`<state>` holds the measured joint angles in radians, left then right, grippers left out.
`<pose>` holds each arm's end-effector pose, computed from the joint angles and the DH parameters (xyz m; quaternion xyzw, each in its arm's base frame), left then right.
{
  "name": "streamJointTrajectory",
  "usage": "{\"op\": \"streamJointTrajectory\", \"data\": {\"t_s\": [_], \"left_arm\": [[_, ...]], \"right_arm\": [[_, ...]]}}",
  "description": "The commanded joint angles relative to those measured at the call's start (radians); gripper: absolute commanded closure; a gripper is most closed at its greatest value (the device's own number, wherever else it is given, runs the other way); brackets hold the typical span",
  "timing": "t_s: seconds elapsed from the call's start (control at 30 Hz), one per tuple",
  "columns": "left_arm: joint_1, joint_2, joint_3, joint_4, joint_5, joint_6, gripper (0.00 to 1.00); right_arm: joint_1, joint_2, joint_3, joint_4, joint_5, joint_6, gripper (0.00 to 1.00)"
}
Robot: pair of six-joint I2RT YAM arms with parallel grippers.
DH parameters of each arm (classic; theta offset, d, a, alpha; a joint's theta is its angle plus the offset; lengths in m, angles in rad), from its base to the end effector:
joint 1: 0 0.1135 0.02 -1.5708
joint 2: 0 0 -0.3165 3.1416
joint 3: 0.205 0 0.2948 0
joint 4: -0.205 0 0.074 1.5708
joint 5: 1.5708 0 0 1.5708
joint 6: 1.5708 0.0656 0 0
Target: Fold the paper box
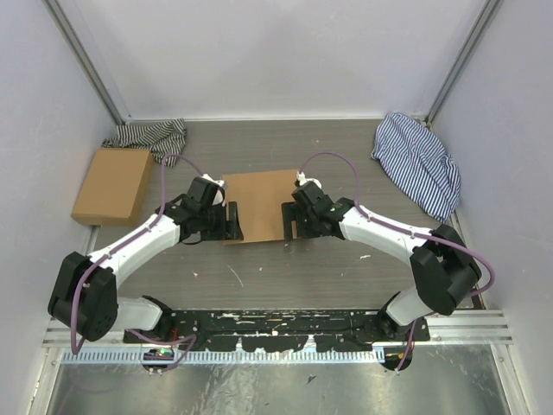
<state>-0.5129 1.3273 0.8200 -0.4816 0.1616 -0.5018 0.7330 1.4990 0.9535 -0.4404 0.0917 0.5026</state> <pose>0.2574 -0.1571 0.2170 0.0285 0.9547 -0.2065 0.2123 0.2657 0.2311 0.2146 -0.0968 0.9517 0.1310 0.2602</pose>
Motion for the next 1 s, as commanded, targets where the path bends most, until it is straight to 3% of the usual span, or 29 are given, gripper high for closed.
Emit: {"op": "streamJointTrajectory", "data": {"t_s": [0.0, 0.53, 0.97], "left_arm": [[-0.004, -0.007, 0.041, 0.003, 0.074, -0.013, 0.3], [0.033, -0.099, 0.065, -0.068, 0.115, -0.011, 0.31], [0.085, -0.076, 0.024, -0.019, 0.231, -0.02, 0.32]], "right_arm": [[0.009, -0.021, 0.002, 0.046, -0.012, 0.011, 0.12], [0.009, -0.063, 0.062, -0.031, -0.01, 0.018, 0.11], [0.009, -0.092, 0.102, -0.058, -0.056, 0.017, 0.1]]}}
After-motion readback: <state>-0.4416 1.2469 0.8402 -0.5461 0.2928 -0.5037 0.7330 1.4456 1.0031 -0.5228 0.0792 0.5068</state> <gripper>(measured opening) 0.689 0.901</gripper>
